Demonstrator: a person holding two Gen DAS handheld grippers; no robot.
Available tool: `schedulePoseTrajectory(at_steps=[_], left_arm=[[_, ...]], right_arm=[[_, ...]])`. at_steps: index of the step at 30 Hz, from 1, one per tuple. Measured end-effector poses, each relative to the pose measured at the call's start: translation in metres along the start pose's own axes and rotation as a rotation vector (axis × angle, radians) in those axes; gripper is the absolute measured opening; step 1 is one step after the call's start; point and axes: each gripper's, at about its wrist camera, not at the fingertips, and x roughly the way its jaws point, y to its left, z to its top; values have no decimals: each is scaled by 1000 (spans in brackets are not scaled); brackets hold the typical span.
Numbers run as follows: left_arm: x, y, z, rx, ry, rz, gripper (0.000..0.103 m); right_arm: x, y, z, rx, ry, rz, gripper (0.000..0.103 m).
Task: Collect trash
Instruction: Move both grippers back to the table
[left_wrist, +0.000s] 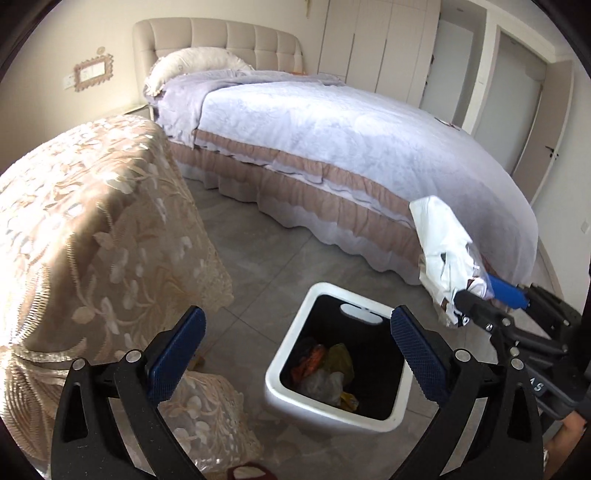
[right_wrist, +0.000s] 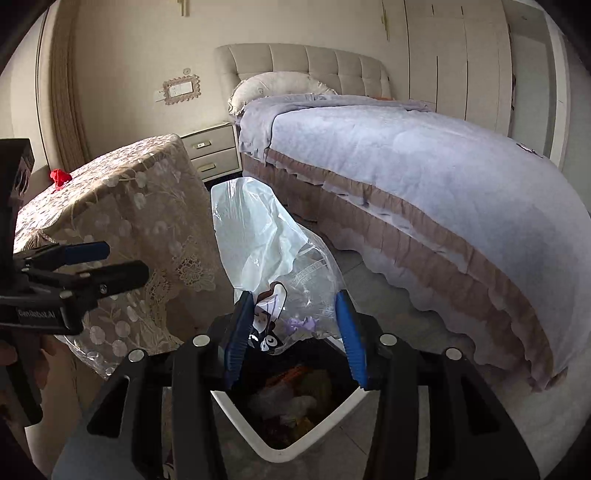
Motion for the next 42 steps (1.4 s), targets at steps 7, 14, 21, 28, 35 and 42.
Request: schedulePoseTrajectory(at_steps=[7, 14, 21, 28, 35, 42], left_arm=[[-16, 9, 8, -21, -37, 6, 98], [-34, 11, 12, -17, -76, -6, 98], [-65, 22, 15, -32, -132, 18, 98], [-112, 54, 11, -71, -202, 99, 98], [-165, 99, 10, -115, -274, 206, 98], [-222, 157, -4, -167, -330, 333, 98]], right_arm=[[32, 11, -20, -9, 68, 45, 76], [25, 11, -18, -28, 51, 39, 99], [-19, 17, 15, -17, -107, 44, 99], [-56, 60, 51, -103, -255, 127, 99], [-73, 123, 85, -194, -341, 258, 99], [-76, 195, 104, -285, -365, 373, 99]])
